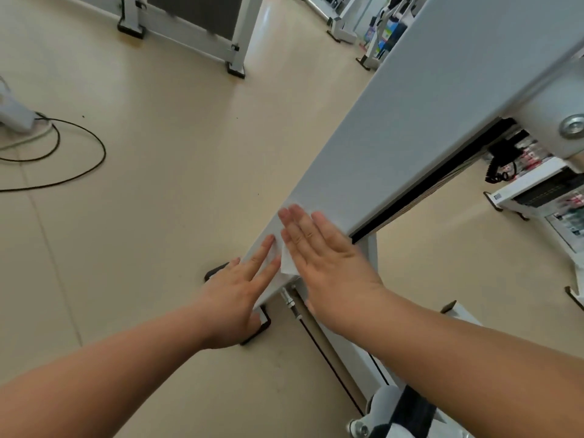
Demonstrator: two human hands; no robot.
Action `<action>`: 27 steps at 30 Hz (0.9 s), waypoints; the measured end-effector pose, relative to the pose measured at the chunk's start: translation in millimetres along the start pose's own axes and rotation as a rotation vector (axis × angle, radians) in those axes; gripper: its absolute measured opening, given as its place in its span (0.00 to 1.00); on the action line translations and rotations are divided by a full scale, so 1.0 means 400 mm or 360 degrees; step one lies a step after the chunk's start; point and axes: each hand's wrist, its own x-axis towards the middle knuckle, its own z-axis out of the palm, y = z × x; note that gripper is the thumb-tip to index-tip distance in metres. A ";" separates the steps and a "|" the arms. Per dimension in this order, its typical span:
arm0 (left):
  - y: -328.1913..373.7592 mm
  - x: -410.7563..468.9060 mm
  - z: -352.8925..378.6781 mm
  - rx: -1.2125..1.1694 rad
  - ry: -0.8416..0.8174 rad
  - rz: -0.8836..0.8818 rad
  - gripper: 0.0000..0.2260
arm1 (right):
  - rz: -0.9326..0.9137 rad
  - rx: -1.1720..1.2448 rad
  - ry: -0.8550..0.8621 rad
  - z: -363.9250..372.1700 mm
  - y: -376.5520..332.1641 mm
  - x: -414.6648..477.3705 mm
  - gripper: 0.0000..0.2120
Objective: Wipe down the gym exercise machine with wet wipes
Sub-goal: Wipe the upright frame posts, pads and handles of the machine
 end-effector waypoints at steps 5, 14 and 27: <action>-0.089 -0.017 0.043 0.0339 -0.0469 -0.0250 0.41 | -0.0242 -0.0313 -0.0164 0.059 -0.106 0.069 0.38; -0.170 -0.033 0.168 0.0476 -0.0987 -0.0385 0.40 | -0.0647 -0.0615 -0.0320 0.129 -0.271 0.225 0.41; -0.258 0.025 0.273 0.0642 -0.1341 -0.0581 0.36 | -0.0709 -0.0655 -0.0376 0.152 -0.295 0.291 0.38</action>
